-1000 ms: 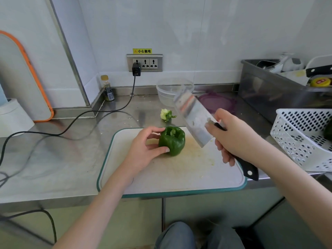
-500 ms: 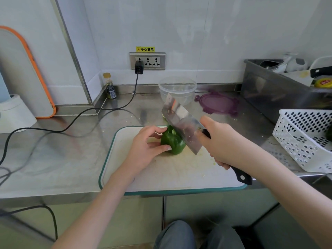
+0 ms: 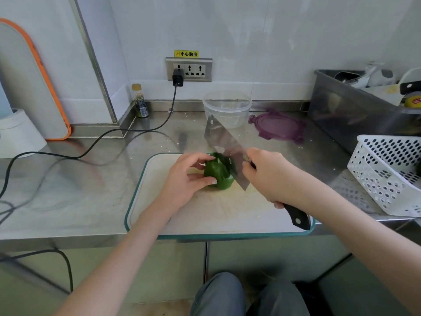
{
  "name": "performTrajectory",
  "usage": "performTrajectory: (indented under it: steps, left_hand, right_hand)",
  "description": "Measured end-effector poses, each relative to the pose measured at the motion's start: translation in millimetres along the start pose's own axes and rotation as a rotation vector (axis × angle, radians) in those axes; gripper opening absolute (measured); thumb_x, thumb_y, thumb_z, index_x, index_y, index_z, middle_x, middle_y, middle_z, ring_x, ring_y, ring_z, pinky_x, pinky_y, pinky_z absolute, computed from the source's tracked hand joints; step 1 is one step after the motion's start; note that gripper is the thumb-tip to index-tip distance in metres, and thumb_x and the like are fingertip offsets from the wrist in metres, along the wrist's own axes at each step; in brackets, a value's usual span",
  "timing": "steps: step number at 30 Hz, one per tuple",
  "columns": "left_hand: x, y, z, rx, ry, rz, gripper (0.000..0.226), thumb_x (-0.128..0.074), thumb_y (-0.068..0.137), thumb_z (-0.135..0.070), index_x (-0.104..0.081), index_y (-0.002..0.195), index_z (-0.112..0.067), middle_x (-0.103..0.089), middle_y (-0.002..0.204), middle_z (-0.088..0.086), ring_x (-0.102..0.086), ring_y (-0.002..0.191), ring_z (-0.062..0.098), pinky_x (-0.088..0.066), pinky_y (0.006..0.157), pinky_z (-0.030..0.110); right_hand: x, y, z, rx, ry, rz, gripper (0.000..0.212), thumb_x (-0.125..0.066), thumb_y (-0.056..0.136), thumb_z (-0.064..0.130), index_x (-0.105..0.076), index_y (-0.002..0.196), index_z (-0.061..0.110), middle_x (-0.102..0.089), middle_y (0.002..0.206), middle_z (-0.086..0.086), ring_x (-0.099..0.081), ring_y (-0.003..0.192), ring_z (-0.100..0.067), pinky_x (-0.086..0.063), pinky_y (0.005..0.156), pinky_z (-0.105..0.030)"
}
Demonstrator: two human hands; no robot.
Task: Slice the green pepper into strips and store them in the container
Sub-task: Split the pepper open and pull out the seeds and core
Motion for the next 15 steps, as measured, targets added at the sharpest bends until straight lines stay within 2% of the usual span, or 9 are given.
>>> performTrajectory:
  steps: [5,10,12,15]
  left_hand:
    - [-0.5,0.3,2.0,-0.024,0.029,0.012,0.046,-0.077,0.071,-0.003,-0.062,0.099,-0.035,-0.053,0.105,-0.008,-0.055,0.094,0.003,-0.054,0.086,0.024]
    - [-0.7,1.7,7.2,-0.046,0.088,-0.01,0.045,-0.08,0.07,-0.011,-0.061,0.098,-0.041,-0.052,0.106,-0.006,-0.056,0.097,0.009,-0.053,0.088,0.029]
    - [-1.3,2.4,7.9,-0.048,0.098,-0.002,0.042,-0.08,0.071,-0.014,-0.061,0.1,-0.038,-0.052,0.109,-0.005,-0.056,0.099,0.012,-0.053,0.088,0.03]
    - [-2.9,2.2,6.3,-0.028,0.071,0.035,0.037,-0.08,0.071,-0.019,-0.062,0.102,-0.028,-0.055,0.111,-0.005,-0.057,0.102,0.01,-0.052,0.087,0.026]
  right_hand:
    - [-6.2,10.9,0.8,0.01,0.003,0.028,0.028,-0.032,0.099,0.024,-0.033,0.072,0.022,-0.049,0.075,-0.009,-0.046,0.044,-0.019,-0.038,0.03,-0.02]
    - [-41.4,9.7,-8.6,0.035,-0.025,0.031,0.017,-0.031,0.101,0.024,-0.039,0.089,0.015,-0.049,0.073,-0.006,-0.042,0.048,-0.014,-0.037,0.033,-0.022]
    - [-41.3,7.5,-9.4,0.024,0.009,0.026,0.017,-0.031,0.101,0.026,-0.039,0.089,0.016,-0.047,0.071,-0.003,-0.045,0.05,-0.016,-0.039,0.032,-0.024]
    - [-36.7,18.6,-11.0,0.047,-0.051,0.038,0.016,-0.032,0.1,0.022,-0.04,0.089,0.014,-0.045,0.069,-0.002,-0.045,0.052,-0.016,-0.043,0.04,-0.027]
Point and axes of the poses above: each hand's wrist, its own y-axis towards the middle knuckle, its own x-axis out of the back of the hand, z = x × y, the point moved 2 cm from there along y, towards the middle knuckle
